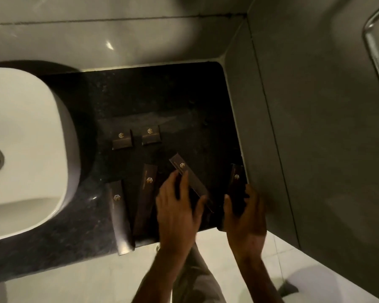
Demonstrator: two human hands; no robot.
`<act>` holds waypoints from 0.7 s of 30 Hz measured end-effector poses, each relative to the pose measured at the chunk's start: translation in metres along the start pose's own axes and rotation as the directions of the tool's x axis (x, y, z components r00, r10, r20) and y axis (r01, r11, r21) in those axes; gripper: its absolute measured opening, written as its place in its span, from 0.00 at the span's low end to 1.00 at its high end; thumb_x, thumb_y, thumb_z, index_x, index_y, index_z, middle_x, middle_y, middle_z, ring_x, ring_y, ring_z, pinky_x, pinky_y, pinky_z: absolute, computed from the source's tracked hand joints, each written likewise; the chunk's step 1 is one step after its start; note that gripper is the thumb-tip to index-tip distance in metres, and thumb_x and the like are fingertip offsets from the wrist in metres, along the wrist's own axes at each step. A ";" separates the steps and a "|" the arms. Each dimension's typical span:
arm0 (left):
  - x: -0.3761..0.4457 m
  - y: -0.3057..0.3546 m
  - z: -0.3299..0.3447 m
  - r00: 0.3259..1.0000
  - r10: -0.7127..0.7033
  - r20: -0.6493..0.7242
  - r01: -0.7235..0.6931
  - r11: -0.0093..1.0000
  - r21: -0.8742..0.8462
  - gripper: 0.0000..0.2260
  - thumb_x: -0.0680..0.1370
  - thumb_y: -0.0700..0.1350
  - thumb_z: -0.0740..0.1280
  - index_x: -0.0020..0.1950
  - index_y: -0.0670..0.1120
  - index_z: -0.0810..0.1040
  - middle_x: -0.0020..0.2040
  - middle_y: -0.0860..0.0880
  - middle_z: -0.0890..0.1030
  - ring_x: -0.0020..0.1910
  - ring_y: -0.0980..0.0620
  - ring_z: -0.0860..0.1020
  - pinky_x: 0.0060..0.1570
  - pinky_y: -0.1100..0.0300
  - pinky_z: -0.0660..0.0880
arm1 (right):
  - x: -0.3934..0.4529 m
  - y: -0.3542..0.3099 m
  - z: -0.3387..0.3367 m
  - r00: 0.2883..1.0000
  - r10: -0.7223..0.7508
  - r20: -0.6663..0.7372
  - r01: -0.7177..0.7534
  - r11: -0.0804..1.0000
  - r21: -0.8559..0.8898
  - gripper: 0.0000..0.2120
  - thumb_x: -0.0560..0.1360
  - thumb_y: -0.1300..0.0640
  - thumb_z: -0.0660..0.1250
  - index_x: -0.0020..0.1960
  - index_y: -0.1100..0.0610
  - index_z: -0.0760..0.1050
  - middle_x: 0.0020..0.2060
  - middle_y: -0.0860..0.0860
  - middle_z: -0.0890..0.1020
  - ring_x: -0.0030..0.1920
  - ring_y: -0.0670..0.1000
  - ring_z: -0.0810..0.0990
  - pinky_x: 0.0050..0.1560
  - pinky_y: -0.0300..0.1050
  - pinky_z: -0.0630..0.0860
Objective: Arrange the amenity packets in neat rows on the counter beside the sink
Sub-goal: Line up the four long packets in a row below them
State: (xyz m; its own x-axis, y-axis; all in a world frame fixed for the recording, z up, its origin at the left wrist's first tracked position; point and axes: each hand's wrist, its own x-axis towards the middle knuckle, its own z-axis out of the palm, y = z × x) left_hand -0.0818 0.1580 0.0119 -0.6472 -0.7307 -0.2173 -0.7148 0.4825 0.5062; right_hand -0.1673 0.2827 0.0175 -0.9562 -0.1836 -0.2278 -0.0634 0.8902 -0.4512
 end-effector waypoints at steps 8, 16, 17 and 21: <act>0.004 0.002 0.035 0.969 0.064 0.238 -0.074 0.997 0.033 0.42 0.77 0.60 0.68 0.83 0.46 0.49 0.84 0.44 0.46 0.81 0.39 0.54 0.78 0.42 0.60 | 0.026 0.024 0.015 0.978 0.052 0.202 -0.065 0.996 0.054 0.20 0.78 0.49 0.69 0.68 0.52 0.74 0.59 0.52 0.81 0.57 0.56 0.82 0.53 0.56 0.83; -0.004 -0.010 0.034 0.919 0.146 0.367 -0.165 0.986 0.023 0.44 0.78 0.57 0.67 0.82 0.49 0.40 0.83 0.48 0.39 0.82 0.43 0.46 0.79 0.43 0.57 | 0.039 0.029 0.017 0.985 -0.025 0.173 0.020 0.999 0.033 0.20 0.77 0.51 0.71 0.68 0.55 0.76 0.58 0.54 0.82 0.57 0.58 0.82 0.53 0.55 0.83; -0.004 -0.011 0.034 0.915 0.156 0.372 -0.184 0.982 0.042 0.44 0.78 0.57 0.67 0.82 0.49 0.40 0.83 0.48 0.39 0.82 0.43 0.47 0.79 0.43 0.57 | 0.039 0.031 0.018 0.984 -0.026 0.176 0.021 0.999 0.034 0.21 0.77 0.51 0.71 0.68 0.55 0.76 0.59 0.54 0.82 0.57 0.58 0.82 0.53 0.54 0.83; -0.003 -0.014 0.033 0.907 0.211 0.365 -0.257 0.963 0.082 0.45 0.77 0.56 0.69 0.83 0.49 0.44 0.84 0.48 0.41 0.81 0.40 0.51 0.77 0.42 0.59 | 0.040 0.033 0.020 0.983 -0.027 0.184 0.021 0.999 0.033 0.21 0.77 0.50 0.71 0.68 0.55 0.76 0.59 0.54 0.81 0.57 0.58 0.82 0.53 0.55 0.83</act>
State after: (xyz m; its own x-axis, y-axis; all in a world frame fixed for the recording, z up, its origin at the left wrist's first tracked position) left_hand -0.0790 0.1691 -0.0220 -0.8345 -0.3841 -0.3950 -0.5434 0.6923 0.4748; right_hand -0.2019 0.2959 -0.0240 -0.8854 -0.2808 -0.3704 -0.0741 0.8720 -0.4838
